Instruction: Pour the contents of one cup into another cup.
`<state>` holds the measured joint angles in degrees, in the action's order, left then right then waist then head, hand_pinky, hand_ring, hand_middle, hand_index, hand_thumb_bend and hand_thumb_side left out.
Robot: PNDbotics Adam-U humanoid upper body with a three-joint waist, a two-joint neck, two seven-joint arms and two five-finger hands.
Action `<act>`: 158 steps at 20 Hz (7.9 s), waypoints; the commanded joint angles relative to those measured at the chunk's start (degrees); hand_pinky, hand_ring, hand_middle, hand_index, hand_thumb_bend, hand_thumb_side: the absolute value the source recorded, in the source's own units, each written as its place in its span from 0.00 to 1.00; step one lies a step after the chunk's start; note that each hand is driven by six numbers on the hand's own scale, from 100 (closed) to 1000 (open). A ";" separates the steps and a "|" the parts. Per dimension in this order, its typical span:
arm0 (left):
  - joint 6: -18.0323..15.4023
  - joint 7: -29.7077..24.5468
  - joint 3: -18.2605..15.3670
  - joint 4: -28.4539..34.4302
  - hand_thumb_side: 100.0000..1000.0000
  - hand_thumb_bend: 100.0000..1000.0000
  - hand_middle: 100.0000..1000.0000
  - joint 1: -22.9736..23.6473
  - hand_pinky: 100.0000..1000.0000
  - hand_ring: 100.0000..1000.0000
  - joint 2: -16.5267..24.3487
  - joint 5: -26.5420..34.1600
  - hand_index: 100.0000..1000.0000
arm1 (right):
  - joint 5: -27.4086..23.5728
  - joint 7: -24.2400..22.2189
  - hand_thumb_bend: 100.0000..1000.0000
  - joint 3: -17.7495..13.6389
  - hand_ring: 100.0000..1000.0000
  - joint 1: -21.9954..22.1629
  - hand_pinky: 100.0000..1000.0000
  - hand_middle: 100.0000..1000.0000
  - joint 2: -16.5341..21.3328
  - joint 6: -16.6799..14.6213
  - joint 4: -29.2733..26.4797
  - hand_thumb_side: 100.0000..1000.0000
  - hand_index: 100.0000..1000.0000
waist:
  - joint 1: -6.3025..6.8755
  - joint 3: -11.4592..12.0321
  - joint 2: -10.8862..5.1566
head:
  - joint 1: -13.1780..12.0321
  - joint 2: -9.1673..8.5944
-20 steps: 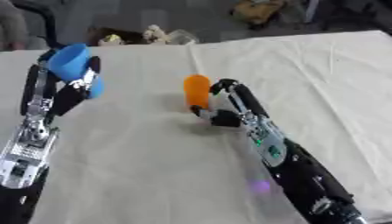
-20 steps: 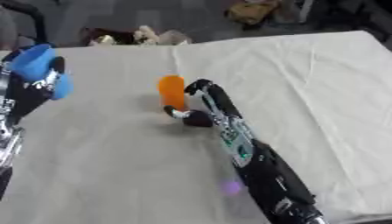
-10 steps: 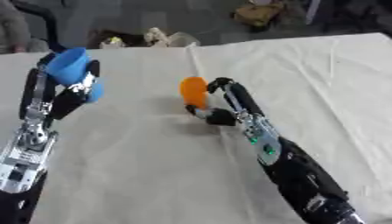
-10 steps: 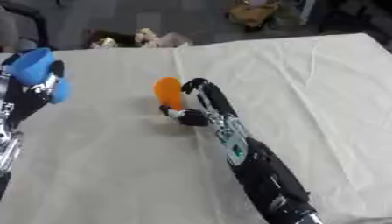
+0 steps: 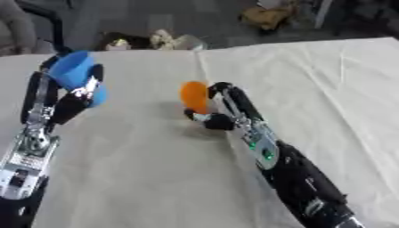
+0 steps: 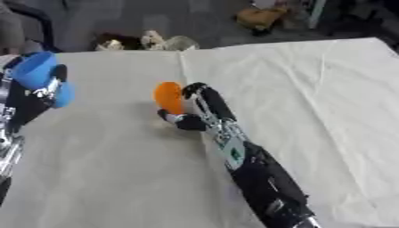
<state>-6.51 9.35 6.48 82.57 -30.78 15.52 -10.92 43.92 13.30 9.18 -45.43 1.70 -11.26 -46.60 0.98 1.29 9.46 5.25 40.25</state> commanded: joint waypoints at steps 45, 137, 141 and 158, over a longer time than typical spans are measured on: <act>-0.11 -0.71 0.29 1.94 0.39 0.00 0.14 -1.51 0.36 0.20 0.67 0.29 0.67 | -2.86 10.37 0.00 0.67 0.73 -1.68 0.65 0.19 -2.02 5.18 -3.04 0.05 0.33 | -0.05 0.49 -0.22 | 0.97 -1.02; -30.37 -22.93 15.68 12.72 0.00 0.25 0.14 -12.08 0.36 0.16 18.64 -45.58 0.60 | -20.86 -24.19 0.00 19.71 0.74 4.00 0.67 0.17 -1.66 -3.10 -16.99 0.19 0.32 | 0.01 -1.99 -2.12 | 1.65 -0.77; -31.20 -22.31 15.90 13.21 0.00 0.30 0.14 -12.46 0.36 0.15 19.16 -48.16 0.59 | -20.84 -24.17 0.00 19.72 0.74 4.06 0.67 0.17 -1.68 -3.14 -16.95 0.19 0.32 | 0.06 -2.03 -2.21 | 1.69 -0.76; -32.07 -16.31 16.95 14.50 0.00 0.47 0.12 -13.67 0.37 0.12 19.46 -62.41 0.58 | -21.23 -24.37 0.00 19.78 0.74 4.21 0.67 0.17 -1.21 -3.11 -17.47 0.18 0.32 | 0.18 -2.13 -2.35 | 1.97 -0.80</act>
<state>-38.65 -7.65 23.71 96.30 -43.13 33.82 -72.33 22.85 -10.93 28.99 -40.34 0.28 -14.27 -62.89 0.97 -0.78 8.09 7.15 39.71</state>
